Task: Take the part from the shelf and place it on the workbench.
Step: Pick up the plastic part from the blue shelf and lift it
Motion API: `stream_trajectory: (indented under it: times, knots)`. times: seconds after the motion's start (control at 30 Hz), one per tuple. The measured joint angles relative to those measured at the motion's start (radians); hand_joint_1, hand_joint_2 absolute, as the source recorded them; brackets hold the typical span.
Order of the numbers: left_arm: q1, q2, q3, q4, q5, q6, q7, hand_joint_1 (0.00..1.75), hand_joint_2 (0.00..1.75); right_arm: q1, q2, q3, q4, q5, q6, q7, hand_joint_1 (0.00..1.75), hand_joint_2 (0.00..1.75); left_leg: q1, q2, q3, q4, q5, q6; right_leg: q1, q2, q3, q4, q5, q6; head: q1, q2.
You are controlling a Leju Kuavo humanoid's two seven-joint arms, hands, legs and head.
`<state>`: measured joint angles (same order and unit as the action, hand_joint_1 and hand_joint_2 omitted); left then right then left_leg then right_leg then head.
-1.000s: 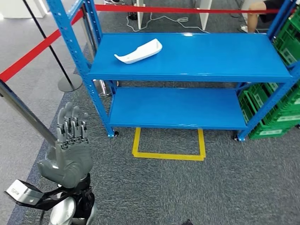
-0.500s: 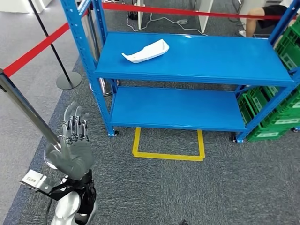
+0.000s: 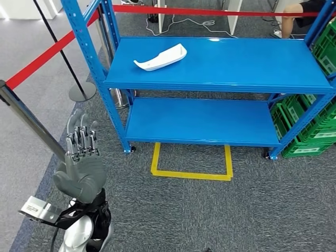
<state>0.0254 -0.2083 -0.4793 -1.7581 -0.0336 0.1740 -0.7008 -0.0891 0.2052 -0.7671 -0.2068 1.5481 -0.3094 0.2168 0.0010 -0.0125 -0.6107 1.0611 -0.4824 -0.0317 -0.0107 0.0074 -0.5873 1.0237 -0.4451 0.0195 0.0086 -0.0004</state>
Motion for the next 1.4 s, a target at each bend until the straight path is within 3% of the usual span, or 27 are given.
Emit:
stream_trajectory:
  times: [0.07, 0.1, 0.13, 0.17, 0.2, 0.27, 0.33, 0.47, 0.53, 0.6, 0.63, 0.67, 0.7, 0.8, 0.83, 0.87, 0.93, 1.0, 1.1, 1.13, 1.17, 1.2, 1.27, 1.3, 1.33, 1.4]
  knots:
    - [-0.002, 0.003, -0.005, 0.000, 0.000, -0.001, 0.000, 0.00, 0.00, 0.000, 0.000, 0.000, 0.000, 0.000, 0.000, -0.002, 0.00, 0.00, 0.002, 0.001, -0.059, 0.123, -0.061, -0.009, -0.001, -0.002, -0.001, 0.000, -0.002, -0.006, -0.004, 0.000]
    - [-0.002, 0.005, -0.006, 0.001, 0.001, -0.005, 0.000, 0.00, 0.00, 0.000, 0.000, 0.000, 0.000, 0.000, 0.000, -0.003, 0.00, 0.00, 0.003, 0.001, -0.088, 0.180, -0.079, -0.011, -0.001, -0.002, -0.002, 0.000, -0.004, -0.007, -0.004, 0.000]
    - [-0.001, 0.007, -0.007, 0.001, 0.002, -0.011, 0.000, 0.00, 0.00, 0.001, 0.000, 0.000, 0.000, 0.000, 0.000, -0.004, 0.00, 0.00, 0.003, 0.001, -0.105, 0.210, -0.080, -0.012, -0.001, -0.002, -0.001, 0.000, -0.006, -0.008, -0.004, 0.000]
    - [-0.001, 0.010, -0.008, 0.002, 0.003, -0.017, 0.000, 0.00, 0.00, 0.001, 0.000, 0.000, 0.000, 0.001, 0.000, -0.005, 0.00, 0.00, 0.003, 0.001, -0.103, 0.204, -0.063, -0.011, -0.001, -0.002, 0.000, 0.000, -0.007, -0.007, -0.004, 0.000]
    - [-0.001, 0.011, -0.008, 0.002, 0.004, -0.024, 0.000, 0.00, 0.00, 0.001, 0.000, 0.000, 0.000, 0.001, 0.000, -0.006, 0.00, 0.00, 0.003, 0.002, -0.083, 0.163, -0.032, -0.009, -0.002, -0.001, 0.002, 0.000, -0.010, -0.006, -0.004, 0.000]
    - [-0.002, 0.013, -0.008, 0.003, 0.006, -0.039, 0.000, 0.00, 0.00, 0.001, 0.000, 0.000, 0.000, 0.001, 0.000, -0.007, 0.00, 0.00, 0.002, 0.006, -0.017, 0.034, 0.022, -0.004, -0.001, 0.002, 0.008, 0.000, -0.018, 0.003, -0.006, 0.000]
    - [-0.002, 0.014, -0.008, 0.004, 0.010, -0.052, 0.000, 0.00, 0.00, 0.001, 0.000, 0.000, 0.000, 0.001, -0.001, -0.006, 0.00, 0.00, 0.001, 0.010, 0.025, -0.048, 0.026, 0.009, 0.003, 0.002, 0.013, -0.004, -0.030, 0.015, -0.009, 0.000]
    - [0.002, 0.011, -0.003, 0.007, 0.025, -0.070, 0.000, 0.00, 0.00, 0.001, 0.000, 0.000, 0.000, 0.001, -0.001, -0.006, 0.00, 0.00, 0.002, 0.005, 0.056, -0.070, 0.014, 0.041, 0.002, -0.001, 0.028, 0.014, -0.039, 0.040, -0.004, 0.000]
    - [0.003, 0.008, 0.000, 0.010, 0.033, -0.079, 0.000, 0.00, 0.00, -0.001, 0.000, 0.000, 0.000, 0.000, -0.002, -0.006, 0.00, 0.00, 0.002, 0.007, 0.074, -0.070, 0.014, 0.051, 0.001, -0.002, -0.020, 0.103, -0.069, 0.043, -0.001, 0.000]
    - [0.004, 0.006, 0.002, 0.014, 0.039, -0.085, 0.000, 0.00, 0.00, 0.000, 0.000, 0.000, 0.000, 0.000, -0.002, -0.007, 0.00, 0.00, 0.001, 0.005, 0.086, -0.070, 0.000, 0.056, 0.002, -0.002, -0.106, 0.228, -0.118, 0.043, 0.002, 0.000]
    - [0.005, 0.006, 0.004, 0.017, 0.040, -0.086, 0.000, 0.00, 0.00, 0.002, 0.000, 0.000, 0.000, 0.000, -0.002, -0.006, 0.00, 0.00, 0.001, 0.003, 0.094, -0.070, -0.008, 0.057, 0.002, -0.002, -0.140, 0.263, -0.139, 0.042, 0.003, 0.000]
    - [0.005, 0.006, 0.006, 0.019, 0.041, -0.087, 0.000, 0.00, 0.00, 0.004, 0.000, 0.000, 0.000, 0.000, -0.002, -0.006, 0.00, 0.00, 0.001, 0.001, 0.106, -0.070, -0.018, 0.057, 0.002, -0.002, -0.159, 0.265, -0.145, 0.041, 0.004, 0.000]
    - [0.006, 0.006, 0.008, 0.022, 0.042, -0.087, 0.000, 0.00, 0.00, 0.006, 0.000, 0.000, 0.000, 0.000, -0.002, -0.006, 0.00, 0.00, 0.001, -0.001, 0.120, -0.070, -0.029, 0.055, 0.002, -0.002, -0.161, 0.232, -0.124, 0.040, 0.004, 0.000]
    - [0.006, 0.003, 0.015, 0.031, 0.041, -0.091, 0.000, 0.00, 0.00, 0.007, 0.000, 0.000, 0.001, 0.000, -0.001, -0.007, 0.00, 0.00, -0.001, -0.004, 0.157, -0.070, -0.066, 0.043, 0.004, -0.002, -0.128, 0.059, 0.037, 0.030, 0.006, 0.000]
    - [0.006, 0.002, 0.016, 0.034, 0.040, -0.094, 0.000, 0.00, 0.00, 0.007, 0.000, 0.000, 0.001, -0.001, -0.001, -0.007, 0.00, 0.00, -0.001, -0.005, 0.161, -0.071, -0.075, 0.037, 0.007, -0.001, -0.121, 0.030, 0.073, 0.025, 0.005, 0.000]
    - [0.006, 0.001, 0.017, 0.036, 0.040, -0.097, 0.000, 0.00, 0.00, 0.007, 0.000, 0.000, 0.001, -0.001, -0.001, -0.007, 0.00, 0.00, -0.002, -0.005, 0.166, -0.072, -0.079, 0.030, 0.010, -0.001, -0.119, 0.022, 0.087, 0.018, 0.005, 0.000]
    - [0.006, -0.004, 0.019, 0.038, 0.039, -0.101, 0.000, 0.00, 0.00, 0.005, 0.000, -0.001, 0.001, 0.000, -0.001, -0.007, 0.00, 0.00, -0.001, -0.005, 0.171, -0.074, -0.082, 0.019, 0.011, 0.001, -0.111, 0.020, 0.083, 0.006, 0.005, 0.000]
    - [0.004, -0.007, 0.019, 0.040, 0.038, -0.104, 0.000, 0.00, 0.00, 0.003, 0.000, -0.001, 0.001, 0.000, -0.001, -0.007, 0.00, 0.00, -0.001, -0.002, 0.148, -0.024, -0.087, 0.008, 0.005, 0.002, -0.099, 0.014, 0.077, -0.004, 0.003, 0.000]
    - [0.003, -0.007, 0.020, 0.044, 0.035, -0.105, 0.000, 0.00, 0.00, 0.000, 0.000, -0.001, 0.001, 0.000, -0.001, -0.007, 0.00, 0.00, 0.002, 0.000, 0.029, 0.150, -0.150, -0.008, 0.002, 0.002, -0.088, 0.010, 0.066, -0.012, 0.001, 0.000]
    - [0.004, -0.007, 0.021, 0.046, 0.035, -0.105, 0.000, 0.00, 0.00, 0.000, 0.000, -0.001, 0.001, 0.000, -0.001, -0.006, 0.00, 0.00, 0.002, 0.000, -0.007, 0.188, -0.164, -0.011, 0.002, 0.002, -0.086, 0.010, 0.063, -0.013, 0.001, 0.000]
    - [0.004, -0.007, 0.022, 0.048, 0.034, -0.105, 0.000, 0.00, 0.00, 0.000, 0.000, -0.001, 0.001, 0.000, -0.001, -0.006, 0.00, 0.00, 0.002, 0.001, -0.028, 0.198, -0.158, -0.011, 0.002, 0.003, -0.082, 0.011, 0.059, -0.013, 0.001, 0.000]
    - [0.004, -0.007, 0.023, 0.050, 0.030, -0.105, 0.000, 0.00, 0.00, 0.001, 0.000, -0.001, 0.001, 0.000, -0.001, -0.006, 0.00, 0.00, 0.002, 0.001, -0.033, 0.175, -0.129, -0.011, 0.002, 0.003, -0.078, 0.011, 0.057, -0.012, 0.001, 0.000]
    - [0.004, -0.007, 0.023, 0.053, 0.021, -0.102, 0.000, 0.00, 0.00, 0.001, 0.000, -0.001, 0.001, 0.000, 0.000, -0.006, 0.00, 0.00, 0.002, 0.002, -0.003, 0.059, -0.037, -0.007, 0.002, 0.006, -0.070, 0.011, 0.052, -0.008, 0.001, 0.000]
    - [0.002, -0.007, 0.023, 0.055, 0.016, -0.101, 0.000, 0.00, 0.00, 0.001, 0.000, -0.001, 0.001, 0.000, 0.000, -0.006, 0.00, 0.00, 0.001, 0.003, 0.015, 0.002, -0.010, -0.002, 0.002, 0.007, -0.068, 0.011, 0.052, -0.004, 0.001, 0.000]
    - [0.002, -0.006, 0.022, 0.057, 0.013, -0.101, 0.000, 0.00, 0.00, 0.001, 0.000, -0.001, 0.001, 0.000, 0.000, -0.006, 0.00, 0.00, 0.000, 0.004, 0.027, -0.036, 0.006, 0.003, 0.003, 0.007, -0.068, 0.010, 0.052, 0.001, 0.001, 0.000]
    - [0.001, -0.004, 0.020, 0.063, 0.011, -0.105, 0.000, 0.00, 0.00, 0.001, 0.000, -0.001, 0.001, 0.000, 0.000, -0.006, 0.00, 0.00, -0.004, 0.003, 0.031, -0.057, 0.009, 0.017, 0.004, 0.005, -0.067, 0.006, 0.053, 0.015, 0.001, 0.000]
